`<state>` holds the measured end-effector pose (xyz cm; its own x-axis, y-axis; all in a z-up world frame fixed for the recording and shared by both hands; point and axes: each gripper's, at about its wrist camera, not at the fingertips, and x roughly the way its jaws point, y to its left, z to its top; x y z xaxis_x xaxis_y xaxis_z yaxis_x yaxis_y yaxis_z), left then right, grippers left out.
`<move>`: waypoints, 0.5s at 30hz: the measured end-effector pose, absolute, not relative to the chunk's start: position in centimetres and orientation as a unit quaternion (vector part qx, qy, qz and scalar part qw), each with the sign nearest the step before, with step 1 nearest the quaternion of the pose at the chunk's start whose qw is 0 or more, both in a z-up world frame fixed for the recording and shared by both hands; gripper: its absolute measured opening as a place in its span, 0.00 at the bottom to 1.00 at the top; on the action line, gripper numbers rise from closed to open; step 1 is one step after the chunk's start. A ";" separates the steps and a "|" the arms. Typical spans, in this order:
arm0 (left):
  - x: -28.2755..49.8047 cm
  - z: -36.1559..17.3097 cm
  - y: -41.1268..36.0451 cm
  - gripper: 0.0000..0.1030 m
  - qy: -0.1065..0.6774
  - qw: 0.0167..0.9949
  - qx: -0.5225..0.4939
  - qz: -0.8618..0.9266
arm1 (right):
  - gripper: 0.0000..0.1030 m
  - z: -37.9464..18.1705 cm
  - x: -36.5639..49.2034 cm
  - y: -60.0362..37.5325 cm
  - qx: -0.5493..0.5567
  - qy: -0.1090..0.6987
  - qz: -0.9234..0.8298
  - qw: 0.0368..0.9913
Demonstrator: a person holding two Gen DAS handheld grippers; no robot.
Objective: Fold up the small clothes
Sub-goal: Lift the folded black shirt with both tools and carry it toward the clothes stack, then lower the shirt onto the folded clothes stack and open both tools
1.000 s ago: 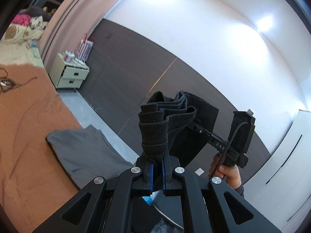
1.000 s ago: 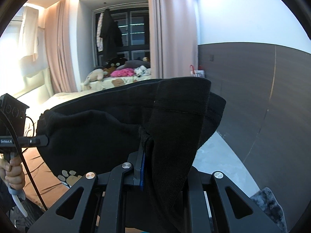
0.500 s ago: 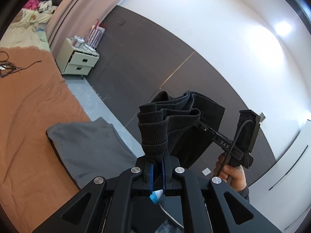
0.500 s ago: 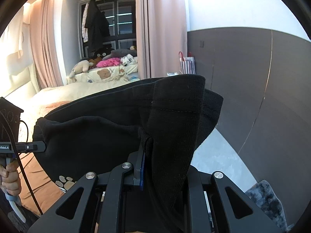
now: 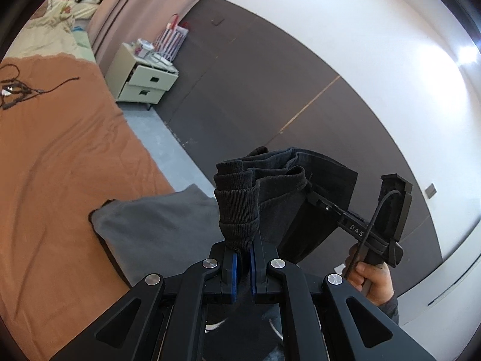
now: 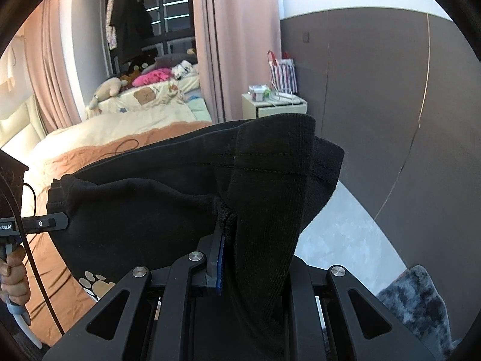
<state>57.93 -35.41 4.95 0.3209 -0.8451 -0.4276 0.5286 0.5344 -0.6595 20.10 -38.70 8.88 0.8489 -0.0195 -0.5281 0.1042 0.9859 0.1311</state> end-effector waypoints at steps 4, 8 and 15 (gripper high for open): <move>60.5 2.7 -35.2 0.05 0.399 0.785 -0.209 -0.425 | 0.11 8.4 23.0 -38.7 0.077 0.289 -0.032 0.954; 62.7 0.1 -34.9 0.05 0.414 0.784 -0.212 -0.413 | 0.11 7.3 25.8 -38.9 0.071 0.310 -0.030 0.947; 66.2 -4.6 -35.0 0.05 0.439 0.779 -0.214 -0.393 | 0.11 5.0 31.4 -39.6 0.067 0.345 -0.028 0.936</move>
<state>66.15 -35.04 -4.62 0.3065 -0.7998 -0.5161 0.4241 0.6001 -0.6782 31.39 -39.57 5.05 0.7607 -0.0071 -0.6491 0.0991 0.9895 0.1053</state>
